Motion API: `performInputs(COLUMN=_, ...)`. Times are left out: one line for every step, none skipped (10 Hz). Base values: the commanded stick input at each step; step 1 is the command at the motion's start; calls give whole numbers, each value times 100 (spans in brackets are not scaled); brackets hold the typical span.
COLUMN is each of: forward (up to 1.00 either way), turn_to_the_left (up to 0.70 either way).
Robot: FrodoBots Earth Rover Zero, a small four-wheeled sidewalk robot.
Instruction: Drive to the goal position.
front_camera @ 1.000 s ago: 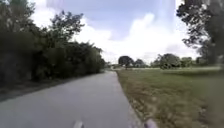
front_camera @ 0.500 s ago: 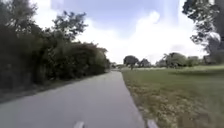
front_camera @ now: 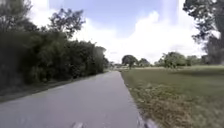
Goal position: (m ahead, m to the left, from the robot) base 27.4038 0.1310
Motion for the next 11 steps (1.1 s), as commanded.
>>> performInputs(forward=85, turn_to_the_left=0)
performInputs(forward=85, turn_to_the_left=0)
performInputs(forward=85, turn_to_the_left=0)
performInputs(forward=85, turn_to_the_left=0)
performInputs(forward=85, turn_to_the_left=0)
performInputs(forward=85, turn_to_the_left=0)
performInputs(forward=85, turn_to_the_left=0)
performInputs(forward=85, turn_to_the_left=0)
performInputs(forward=85, turn_to_the_left=0)
performInputs(forward=85, turn_to_the_left=0)
performInputs(forward=85, turn_to_the_left=0)
